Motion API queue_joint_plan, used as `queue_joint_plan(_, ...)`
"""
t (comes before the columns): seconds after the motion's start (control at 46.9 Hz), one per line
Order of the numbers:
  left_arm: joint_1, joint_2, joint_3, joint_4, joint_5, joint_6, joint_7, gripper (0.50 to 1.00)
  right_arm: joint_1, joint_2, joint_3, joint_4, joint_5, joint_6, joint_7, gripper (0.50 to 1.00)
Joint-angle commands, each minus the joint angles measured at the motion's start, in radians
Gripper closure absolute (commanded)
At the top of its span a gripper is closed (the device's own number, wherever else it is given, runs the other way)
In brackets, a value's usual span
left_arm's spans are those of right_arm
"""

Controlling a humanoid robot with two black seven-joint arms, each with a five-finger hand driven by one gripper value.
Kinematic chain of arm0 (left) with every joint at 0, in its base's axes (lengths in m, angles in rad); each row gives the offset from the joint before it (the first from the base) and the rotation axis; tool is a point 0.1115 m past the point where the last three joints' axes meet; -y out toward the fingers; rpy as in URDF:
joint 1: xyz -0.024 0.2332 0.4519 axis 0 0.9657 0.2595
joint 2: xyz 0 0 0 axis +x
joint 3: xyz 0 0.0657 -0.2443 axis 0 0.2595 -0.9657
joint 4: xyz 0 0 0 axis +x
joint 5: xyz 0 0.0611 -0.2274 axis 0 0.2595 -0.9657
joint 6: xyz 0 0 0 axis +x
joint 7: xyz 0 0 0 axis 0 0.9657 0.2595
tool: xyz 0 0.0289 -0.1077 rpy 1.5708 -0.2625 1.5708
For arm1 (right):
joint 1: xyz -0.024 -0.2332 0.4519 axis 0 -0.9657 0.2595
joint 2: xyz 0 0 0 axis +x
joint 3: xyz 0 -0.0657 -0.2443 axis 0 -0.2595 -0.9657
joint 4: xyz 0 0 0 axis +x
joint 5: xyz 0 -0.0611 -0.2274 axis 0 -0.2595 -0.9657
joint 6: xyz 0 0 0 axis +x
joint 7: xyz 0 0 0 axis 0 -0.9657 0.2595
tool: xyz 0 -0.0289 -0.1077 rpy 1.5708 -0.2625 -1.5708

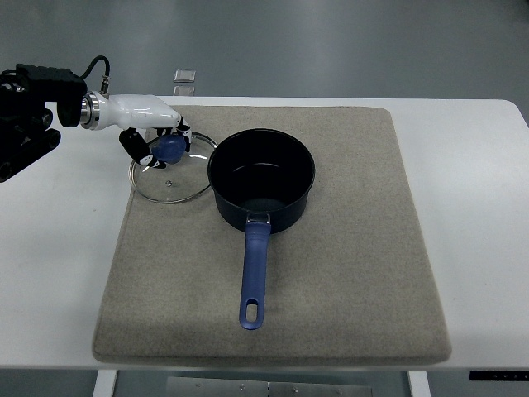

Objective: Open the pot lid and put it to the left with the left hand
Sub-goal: 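Lower the lid onto the pad beside the saucepan, nearer the left arm, then open the left hand and release the lid knob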

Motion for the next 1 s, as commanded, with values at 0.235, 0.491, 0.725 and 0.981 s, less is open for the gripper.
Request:
queue_joint_plan(0.235,0.003,0.001,0.002,-0.006,0.01,0.0,0.0,0.883,0.0,0.0,0.0,0.0,0.0,0.0,0.0,0.583)
queue_joint_plan(0.491,0.01,0.011,0.002,-0.017,0.0,0.004,0.0,0.722,0.0,0.0,0.0,0.0,0.0,0.0,0.0,0.583)
queue_joint_plan(0.725,0.01,0.028,0.002,-0.055,0.0,0.006,0.0,0.63,0.0,0.0,0.0,0.0,0.0,0.0,0.0,0.583)
queue_joint_plan(0.981,0.005,0.079,-0.009,-0.137,0.0,0.006,0.0,0.621,0.0,0.0,0.0,-0.001,0.0,0.0,0.0,0.583)
